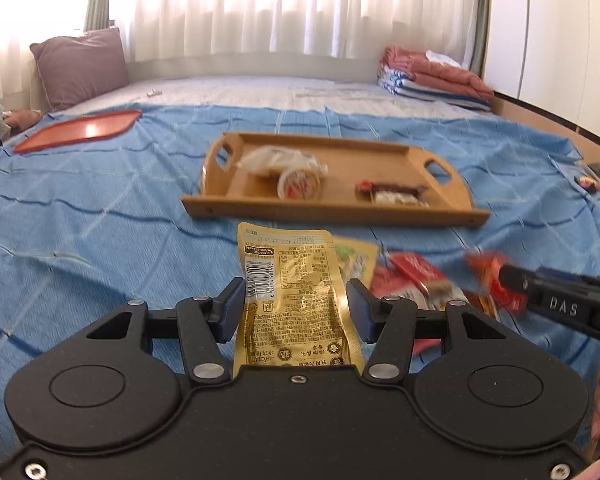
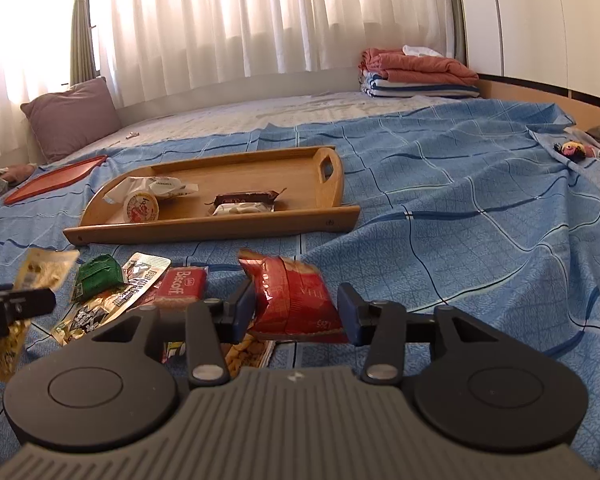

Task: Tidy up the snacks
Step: 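Grasp the yellow snack packet with the left gripper, then grasp the red chips bag with the right gripper while the left lifts the yellow packet, then carry the yellow packet and red chips bag over the wooden tray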

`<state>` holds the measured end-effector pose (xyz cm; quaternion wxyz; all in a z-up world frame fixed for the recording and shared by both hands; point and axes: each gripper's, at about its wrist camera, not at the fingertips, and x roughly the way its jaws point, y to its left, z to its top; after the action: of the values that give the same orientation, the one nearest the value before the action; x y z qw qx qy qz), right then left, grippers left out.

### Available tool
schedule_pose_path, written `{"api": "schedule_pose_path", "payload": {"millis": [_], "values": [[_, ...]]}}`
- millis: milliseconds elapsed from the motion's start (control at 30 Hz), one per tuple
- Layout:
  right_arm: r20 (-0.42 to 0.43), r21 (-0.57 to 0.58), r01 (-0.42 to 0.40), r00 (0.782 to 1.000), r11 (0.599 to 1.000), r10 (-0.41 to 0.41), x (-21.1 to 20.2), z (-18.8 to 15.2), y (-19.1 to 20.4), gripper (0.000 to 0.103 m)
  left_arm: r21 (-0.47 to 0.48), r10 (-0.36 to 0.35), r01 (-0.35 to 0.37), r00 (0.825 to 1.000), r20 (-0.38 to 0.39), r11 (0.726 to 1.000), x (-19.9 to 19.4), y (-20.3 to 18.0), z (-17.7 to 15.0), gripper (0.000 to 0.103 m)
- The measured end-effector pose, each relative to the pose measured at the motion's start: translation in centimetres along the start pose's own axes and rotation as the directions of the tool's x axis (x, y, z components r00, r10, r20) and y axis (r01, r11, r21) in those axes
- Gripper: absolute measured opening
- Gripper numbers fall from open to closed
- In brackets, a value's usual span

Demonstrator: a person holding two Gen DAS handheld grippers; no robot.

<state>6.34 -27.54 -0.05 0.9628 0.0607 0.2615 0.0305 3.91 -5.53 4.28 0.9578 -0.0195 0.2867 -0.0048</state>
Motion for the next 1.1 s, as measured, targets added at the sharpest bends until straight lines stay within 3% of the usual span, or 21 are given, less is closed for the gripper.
{"api": "schedule_pose_path", "payload": {"millis": [33,133,167,200,433,667,833,967,1100], "values": [[-0.009,0.01,-0.004,1.0,1.0,0.004,0.3,0.1,-0.1,0.066,-0.005,0.0,0.0,1.0,0.002,1.0,0.1,0.2,0.3,0.052],[-0.046,0.035,0.001,0.999,0.999,0.0,1.6,0.5,-0.4,0.068,-0.012,0.0,0.0,1.0,0.003,1.0,0.4,0.8,1.0,0.052],[-0.068,0.034,0.0,0.998,0.999,0.002,2.0,0.5,-0.5,0.053,-0.011,-0.001,0.001,1.0,0.002,1.0,0.5,0.9,1.3,0.052],[-0.084,0.04,-0.004,0.996,0.999,0.007,2.4,0.6,-0.5,0.048,-0.01,-0.002,0.002,1.0,0.003,1.0,0.6,1.1,1.5,0.052],[-0.035,0.036,-0.021,0.999,0.999,0.022,1.3,2.2,-0.2,0.046,0.022,-0.041,0.04,0.999,0.014,0.999,1.8,2.3,4.4,0.052],[-0.003,0.059,-0.035,0.999,0.998,0.035,2.0,6.4,-0.5,0.046,0.032,-0.077,0.076,0.996,0.044,0.997,3.5,3.7,9.5,0.052],[-0.003,0.065,-0.041,0.999,0.997,0.041,4.0,10.0,-0.5,0.047,0.044,-0.1,0.099,0.995,0.022,0.994,6.7,4.7,13.6,0.052],[-0.013,0.074,-0.042,0.999,0.996,0.043,6.3,12.6,-0.3,0.047,0.001,-0.124,0.124,0.991,-0.042,0.992,10.8,6.2,16.4,0.052],[-0.037,0.1,-0.045,0.998,0.994,0.049,9.0,14.7,-0.1,0.047,-0.004,-0.132,0.132,0.99,-0.043,0.991,14.6,7.2,18.6,0.052]]}}
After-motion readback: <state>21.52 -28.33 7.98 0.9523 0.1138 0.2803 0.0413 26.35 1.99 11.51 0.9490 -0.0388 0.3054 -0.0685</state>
